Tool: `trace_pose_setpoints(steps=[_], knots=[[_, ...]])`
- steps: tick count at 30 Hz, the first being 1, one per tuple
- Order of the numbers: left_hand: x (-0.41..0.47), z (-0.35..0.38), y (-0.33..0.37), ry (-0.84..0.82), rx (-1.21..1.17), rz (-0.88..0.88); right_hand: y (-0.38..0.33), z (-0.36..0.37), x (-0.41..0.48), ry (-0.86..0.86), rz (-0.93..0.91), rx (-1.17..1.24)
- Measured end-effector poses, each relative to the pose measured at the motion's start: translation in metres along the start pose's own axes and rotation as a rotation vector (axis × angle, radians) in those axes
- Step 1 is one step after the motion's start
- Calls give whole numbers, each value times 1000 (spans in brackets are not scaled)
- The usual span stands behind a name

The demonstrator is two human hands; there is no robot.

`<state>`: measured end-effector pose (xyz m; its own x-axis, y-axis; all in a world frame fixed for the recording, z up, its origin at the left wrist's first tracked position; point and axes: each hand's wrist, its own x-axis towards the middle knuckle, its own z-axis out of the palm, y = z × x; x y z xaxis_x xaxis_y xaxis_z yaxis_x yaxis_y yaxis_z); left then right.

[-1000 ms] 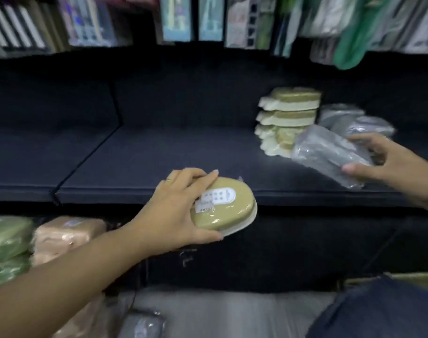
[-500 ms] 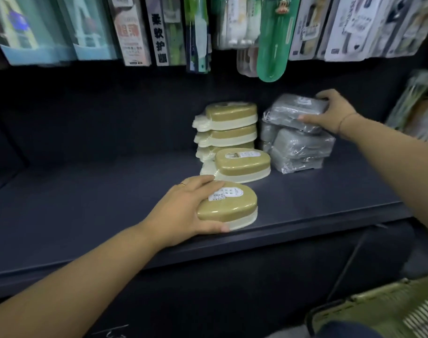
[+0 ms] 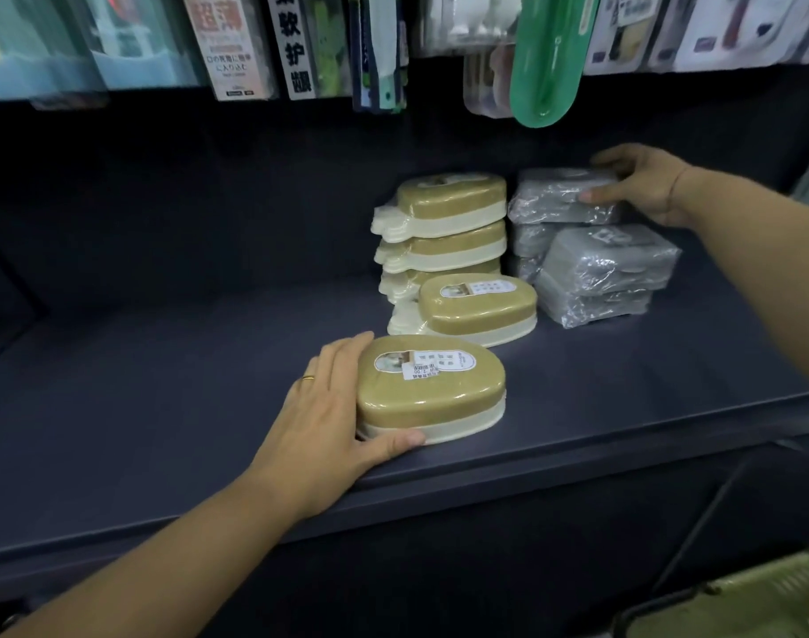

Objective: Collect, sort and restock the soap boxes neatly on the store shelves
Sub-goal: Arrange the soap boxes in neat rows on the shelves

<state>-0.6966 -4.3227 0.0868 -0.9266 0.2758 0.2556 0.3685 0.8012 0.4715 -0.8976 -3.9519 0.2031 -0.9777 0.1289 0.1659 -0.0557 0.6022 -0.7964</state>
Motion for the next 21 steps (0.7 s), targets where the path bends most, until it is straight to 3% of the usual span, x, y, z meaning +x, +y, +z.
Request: trace_pose_setpoints(steps=[4, 9, 12, 15, 16, 18, 21], knots=[[0, -2, 6, -51, -14, -82, 6, 1, 5, -16, 24, 45], [-1, -4, 7, -93, -3, -112, 11, 16, 12, 191, 96, 22], [0, -3, 7, -90, 19, -117, 10, 18, 4, 258, 125, -145], [0, -3, 6, -102, 50, -126, -20, 28, -41, 456, -99, -187], [0, -2, 7, -110, 63, -126, -32, 37, -65, 439, -242, -150], [0, -2, 6, -127, 92, -115, -49, 64, -121, 176, -446, -107], [2, -1, 1, -158, 133, -77, -55, 109, -192, -355, -391, -265]])
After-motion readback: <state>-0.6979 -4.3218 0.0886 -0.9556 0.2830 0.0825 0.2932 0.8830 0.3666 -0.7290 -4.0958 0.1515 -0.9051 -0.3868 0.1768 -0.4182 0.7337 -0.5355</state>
